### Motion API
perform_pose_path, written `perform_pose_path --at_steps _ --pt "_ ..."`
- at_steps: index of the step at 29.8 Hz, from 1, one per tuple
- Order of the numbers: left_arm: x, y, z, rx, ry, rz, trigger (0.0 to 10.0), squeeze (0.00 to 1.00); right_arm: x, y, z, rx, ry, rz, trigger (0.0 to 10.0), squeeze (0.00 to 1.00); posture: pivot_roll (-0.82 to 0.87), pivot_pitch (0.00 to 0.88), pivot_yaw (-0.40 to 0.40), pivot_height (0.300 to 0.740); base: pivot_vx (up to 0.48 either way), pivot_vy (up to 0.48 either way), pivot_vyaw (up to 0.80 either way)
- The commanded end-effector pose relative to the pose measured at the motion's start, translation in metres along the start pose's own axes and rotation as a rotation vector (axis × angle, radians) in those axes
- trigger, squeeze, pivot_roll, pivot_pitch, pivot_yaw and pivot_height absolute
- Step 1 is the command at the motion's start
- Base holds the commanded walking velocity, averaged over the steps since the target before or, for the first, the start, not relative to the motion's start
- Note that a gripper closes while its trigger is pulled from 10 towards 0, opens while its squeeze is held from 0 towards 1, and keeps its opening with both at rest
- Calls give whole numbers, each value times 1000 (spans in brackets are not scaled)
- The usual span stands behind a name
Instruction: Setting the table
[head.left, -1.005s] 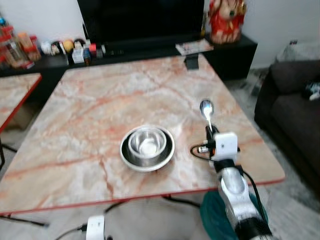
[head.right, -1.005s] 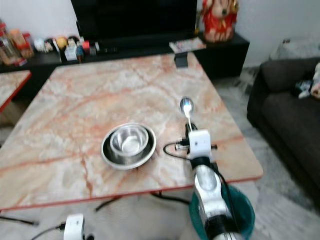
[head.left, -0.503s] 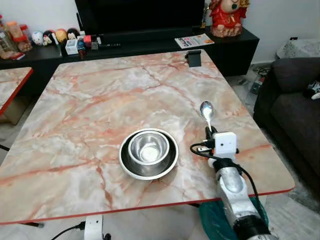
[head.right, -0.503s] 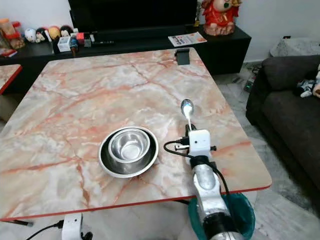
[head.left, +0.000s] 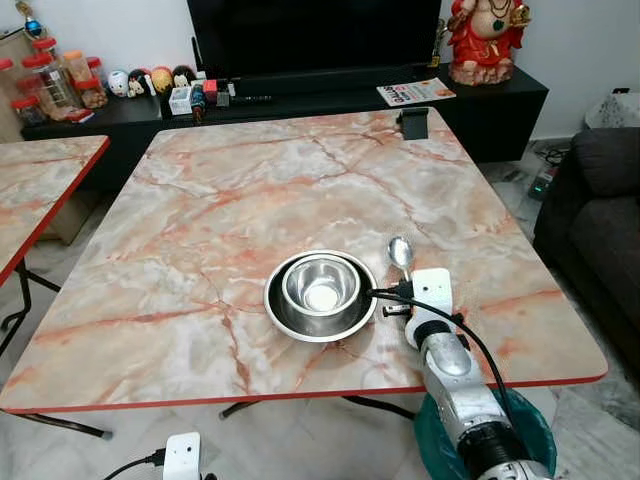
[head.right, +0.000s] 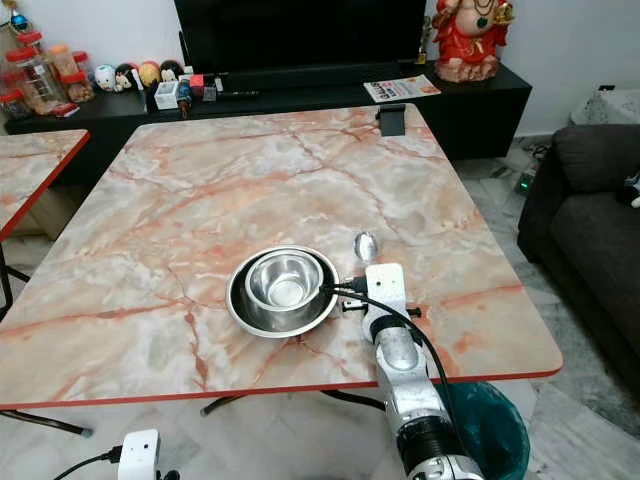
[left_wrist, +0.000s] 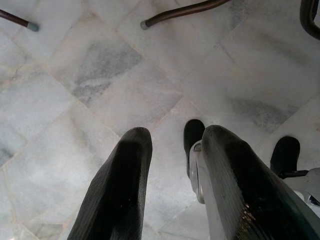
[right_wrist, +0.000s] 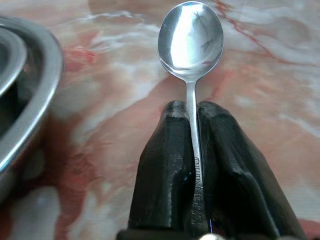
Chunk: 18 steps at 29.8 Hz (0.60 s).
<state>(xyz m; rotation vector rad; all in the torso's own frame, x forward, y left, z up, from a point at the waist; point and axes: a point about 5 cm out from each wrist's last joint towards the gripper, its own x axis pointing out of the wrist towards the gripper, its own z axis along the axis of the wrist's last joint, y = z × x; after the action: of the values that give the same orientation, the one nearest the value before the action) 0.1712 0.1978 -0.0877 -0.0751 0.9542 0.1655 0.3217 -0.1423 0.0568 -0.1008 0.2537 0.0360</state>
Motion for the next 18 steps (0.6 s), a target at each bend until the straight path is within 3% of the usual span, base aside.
perform_pose_path --at_steps 1,18 --pt "0 5 0 14 6 6 10000 0 0 -3 -3 18 44 -23 10000 0 -43 41 80 740 0 0 0" --pt "0 5 2 26 3 3 10000 0 -3 11 -4 82 160 49 10000 0 -38 38 79 740 0 0 0"
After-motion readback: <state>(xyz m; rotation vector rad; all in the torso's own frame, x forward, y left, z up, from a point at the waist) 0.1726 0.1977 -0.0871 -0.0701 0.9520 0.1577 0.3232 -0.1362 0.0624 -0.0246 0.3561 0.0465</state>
